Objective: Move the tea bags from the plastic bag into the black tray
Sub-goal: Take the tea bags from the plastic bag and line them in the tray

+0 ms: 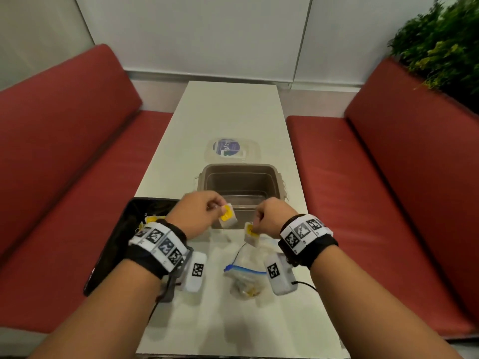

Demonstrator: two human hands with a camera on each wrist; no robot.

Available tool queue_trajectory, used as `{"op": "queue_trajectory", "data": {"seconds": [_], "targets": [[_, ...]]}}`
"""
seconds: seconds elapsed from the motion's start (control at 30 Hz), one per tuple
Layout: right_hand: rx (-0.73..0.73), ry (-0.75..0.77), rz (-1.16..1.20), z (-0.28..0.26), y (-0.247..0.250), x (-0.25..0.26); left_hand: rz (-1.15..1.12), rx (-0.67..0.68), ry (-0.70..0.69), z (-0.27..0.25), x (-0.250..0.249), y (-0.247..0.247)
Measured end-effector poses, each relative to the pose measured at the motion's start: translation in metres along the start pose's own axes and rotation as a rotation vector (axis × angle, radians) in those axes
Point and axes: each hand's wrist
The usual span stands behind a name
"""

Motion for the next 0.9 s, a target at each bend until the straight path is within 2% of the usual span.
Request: {"op": "queue_trajectory", "data": {"seconds": [0.13,0.23,0.37,0.6,0.73,0.9], "targets": [[-0.075,0.105,0.165,-0.002,0.022,0.055,0.004,-0.149,-0.012,-0.017,0.024,0.070],[-0.081,0.183,0.162,0.010,0.022,0.105,0.072,-0.240,0.022,-0.029,0.051,0.114],[-0.031,0.222,0.140,0.036,0.011,0.175,0.089,-0.286,0.094,-0.044,0.090,0.155],[0.225,0.135,0.062,0.083,-0.033,0.259,0.043,-0.320,0.160,-0.063,0.137,0.193],[0.321,0.052,0.020,0.094,-0.058,0.279,0.027,-0.297,0.177,-0.068,0.157,0.205],[0.422,0.056,-0.124,0.099,-0.072,0.293,-0.024,-0.266,0.205,-0.069,0.178,0.209]]}}
Point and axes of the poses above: each hand's wrist, its own z-axis towards the middle knuckle, its own y-axis out of the back of the hand, x = y × z, and after that the axes turned 14 degrees about -z, right-handed
